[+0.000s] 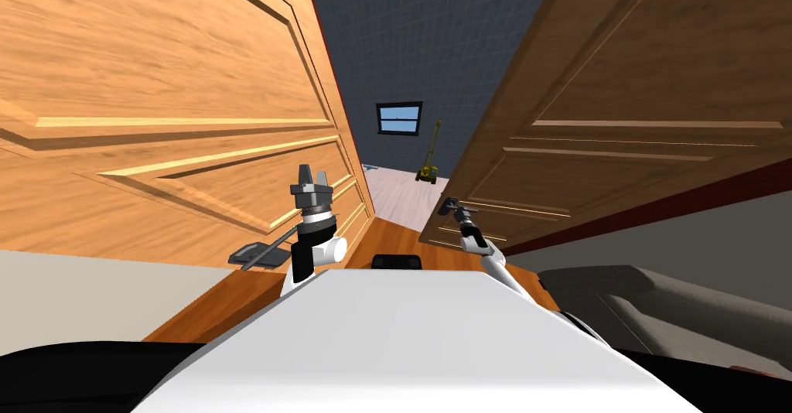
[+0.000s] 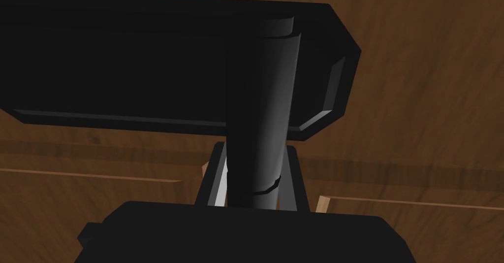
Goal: Pull the door open
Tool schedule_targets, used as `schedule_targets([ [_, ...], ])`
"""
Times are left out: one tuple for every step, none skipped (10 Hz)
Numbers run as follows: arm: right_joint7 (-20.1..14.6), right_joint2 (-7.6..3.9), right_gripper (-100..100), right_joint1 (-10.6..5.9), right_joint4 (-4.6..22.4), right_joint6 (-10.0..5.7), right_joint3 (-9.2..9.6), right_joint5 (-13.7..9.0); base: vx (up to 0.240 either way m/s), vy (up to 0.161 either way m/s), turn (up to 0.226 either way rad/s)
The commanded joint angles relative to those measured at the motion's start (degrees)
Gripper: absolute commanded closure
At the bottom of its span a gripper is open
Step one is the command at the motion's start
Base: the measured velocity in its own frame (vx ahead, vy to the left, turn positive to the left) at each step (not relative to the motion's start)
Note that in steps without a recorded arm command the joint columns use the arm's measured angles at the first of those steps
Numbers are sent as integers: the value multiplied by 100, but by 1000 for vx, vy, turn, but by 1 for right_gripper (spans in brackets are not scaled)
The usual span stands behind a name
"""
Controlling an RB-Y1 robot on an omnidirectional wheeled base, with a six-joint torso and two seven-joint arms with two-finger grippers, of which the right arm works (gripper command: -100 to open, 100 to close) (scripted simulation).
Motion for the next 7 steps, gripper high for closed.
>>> schedule_targets([
  [-98, -102, 100, 61, -50, -52, 74, -7, -224, -71, 149],
  [-159, -159, 100, 100, -80, -76, 134, -10, -228, -51, 131],
  [-192, -189, 100, 120, -96, -89, 166, -11, -225, -29, 80],
  [-160, -159, 100, 100, -109, -69, 147, -8, -99, -6, 20],
  [-262, -255, 100, 217, -167, -151, 258, -8, -168, -27, 109],
  [-315, -313, 100, 273, -203, -201, 308, -10, -244, -69, 151],
  [-373, -378, 100, 335, -242, -256, 363, -12, -222, -104, 128],
])
